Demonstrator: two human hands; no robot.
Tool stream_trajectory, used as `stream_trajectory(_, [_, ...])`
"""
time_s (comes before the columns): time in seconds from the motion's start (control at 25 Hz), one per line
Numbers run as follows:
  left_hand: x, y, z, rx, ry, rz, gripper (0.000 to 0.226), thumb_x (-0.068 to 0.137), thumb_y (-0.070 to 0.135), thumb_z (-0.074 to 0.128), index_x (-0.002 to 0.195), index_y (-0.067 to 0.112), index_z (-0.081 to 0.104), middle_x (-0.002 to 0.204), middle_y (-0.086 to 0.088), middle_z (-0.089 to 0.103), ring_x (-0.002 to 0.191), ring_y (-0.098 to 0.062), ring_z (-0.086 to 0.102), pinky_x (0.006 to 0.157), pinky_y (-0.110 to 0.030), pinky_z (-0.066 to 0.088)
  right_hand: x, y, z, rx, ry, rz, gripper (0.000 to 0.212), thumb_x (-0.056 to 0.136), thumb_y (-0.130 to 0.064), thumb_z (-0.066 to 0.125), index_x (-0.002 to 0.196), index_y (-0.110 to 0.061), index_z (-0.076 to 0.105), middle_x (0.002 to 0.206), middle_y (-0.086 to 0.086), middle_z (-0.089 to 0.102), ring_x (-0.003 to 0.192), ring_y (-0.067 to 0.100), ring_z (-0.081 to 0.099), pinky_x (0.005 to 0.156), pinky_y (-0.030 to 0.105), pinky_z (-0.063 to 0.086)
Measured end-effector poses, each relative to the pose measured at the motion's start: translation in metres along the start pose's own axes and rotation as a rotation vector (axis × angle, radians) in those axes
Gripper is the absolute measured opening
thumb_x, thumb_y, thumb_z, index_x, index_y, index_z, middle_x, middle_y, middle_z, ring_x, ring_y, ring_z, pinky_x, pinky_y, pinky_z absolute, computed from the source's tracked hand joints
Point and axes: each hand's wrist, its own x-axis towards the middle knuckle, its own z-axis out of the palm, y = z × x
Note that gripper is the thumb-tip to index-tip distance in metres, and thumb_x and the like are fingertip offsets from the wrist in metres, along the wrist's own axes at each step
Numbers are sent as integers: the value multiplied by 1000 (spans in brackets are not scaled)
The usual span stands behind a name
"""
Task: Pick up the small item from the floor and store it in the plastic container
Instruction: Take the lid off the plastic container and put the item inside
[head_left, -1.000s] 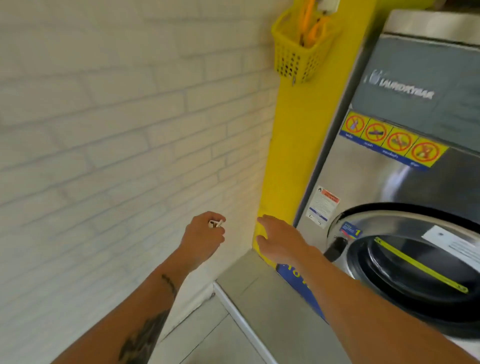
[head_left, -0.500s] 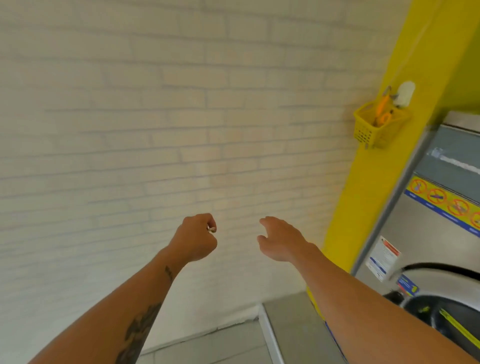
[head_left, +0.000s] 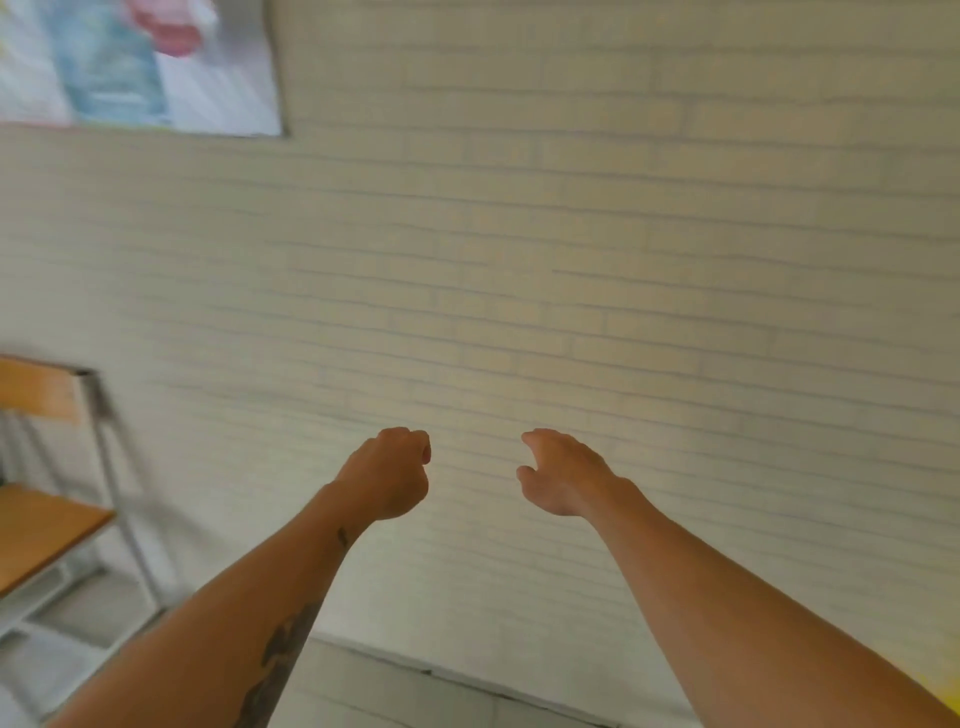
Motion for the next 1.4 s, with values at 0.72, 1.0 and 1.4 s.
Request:
stream_trajectory(0.72, [-123,-422,-181,128,88,-584,45,82,12,41,122,24,59,130,-5,58,111,-28,58,90,-39,50,141,-485,116,8,-146,-606,56,96,-34,41,148,-12,35,153,7,37,138,27,38,107,41,35])
stream_trajectory(1.0, [-80,-570,-245,98,140,-757,40,79,7,40,110,19,62,113,-4,60,96,-26,59,83,-39,53,263,-647,143,48,-189,-740,59,95,-34,41,150,-13,30,154,6,37,136,26,41,105,39,37])
stream_trajectory(1.4, [-116,-796,-340,151,196,-906,34,85,11,44,115,18,61,119,-6,61,103,-28,59,89,-40,51,332,-903,210,66,-207,-865,64,96,-34,43,154,-14,25,160,3,30,143,24,32,115,43,30])
